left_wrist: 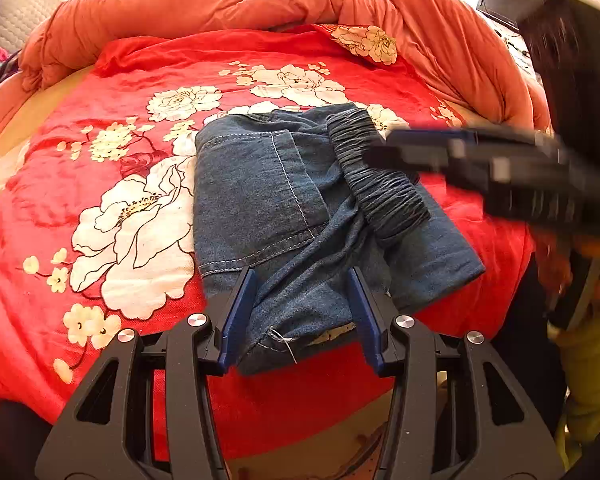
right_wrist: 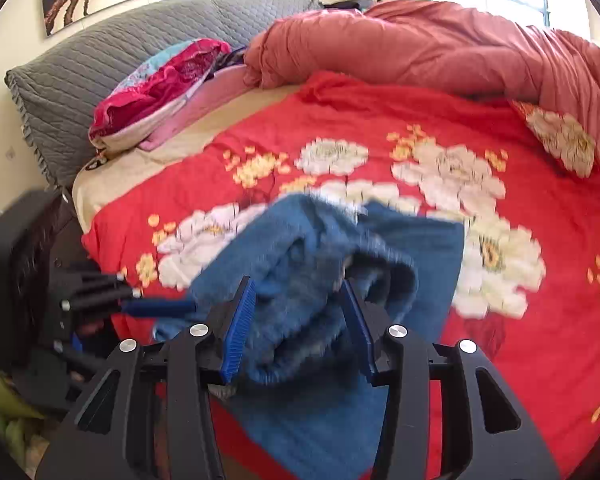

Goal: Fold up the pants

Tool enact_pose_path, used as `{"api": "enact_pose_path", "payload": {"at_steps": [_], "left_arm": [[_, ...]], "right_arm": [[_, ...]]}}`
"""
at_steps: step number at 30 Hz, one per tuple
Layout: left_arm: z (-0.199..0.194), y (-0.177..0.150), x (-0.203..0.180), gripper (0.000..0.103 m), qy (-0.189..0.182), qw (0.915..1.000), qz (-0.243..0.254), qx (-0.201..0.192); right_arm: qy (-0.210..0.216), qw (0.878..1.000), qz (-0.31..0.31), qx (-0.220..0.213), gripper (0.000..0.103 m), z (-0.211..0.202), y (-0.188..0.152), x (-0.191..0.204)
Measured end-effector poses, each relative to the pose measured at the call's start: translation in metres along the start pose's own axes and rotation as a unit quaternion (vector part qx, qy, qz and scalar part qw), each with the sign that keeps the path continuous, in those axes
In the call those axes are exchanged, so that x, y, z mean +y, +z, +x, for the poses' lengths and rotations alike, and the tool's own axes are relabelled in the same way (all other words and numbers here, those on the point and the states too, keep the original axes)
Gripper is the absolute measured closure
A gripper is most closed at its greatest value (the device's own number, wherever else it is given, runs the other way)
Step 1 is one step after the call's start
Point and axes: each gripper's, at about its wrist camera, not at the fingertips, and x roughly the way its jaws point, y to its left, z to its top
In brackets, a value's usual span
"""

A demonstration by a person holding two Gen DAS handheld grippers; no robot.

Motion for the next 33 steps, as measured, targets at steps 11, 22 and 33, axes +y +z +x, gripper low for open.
{"api": "enact_pose_path", "payload": {"at_steps": [11, 22, 33], "left_arm": [[-0.001, -0.001, -0.003, 0.064, 0.002, 1.0000, 0.000, 0.002], [-0.005, -0.002, -0.005, 0.063, 0.007, 1.0000, -0.002, 0.000], [-0.023, -0.001, -0.004, 0.057, 0.002, 0.9999, -0.007, -0.012]], "right_arm": [[-0.013, 0.999, 0.028, 0.020, 0.079, 0.002, -0.043, -0.008], [-0.021, 0.999, 0.042, -0.005, 0.069, -0.013, -0.040, -0.005], [-0.026, 0.997, 0.049, -0.044, 0.056, -0.040, -0.038, 0.001]]}}
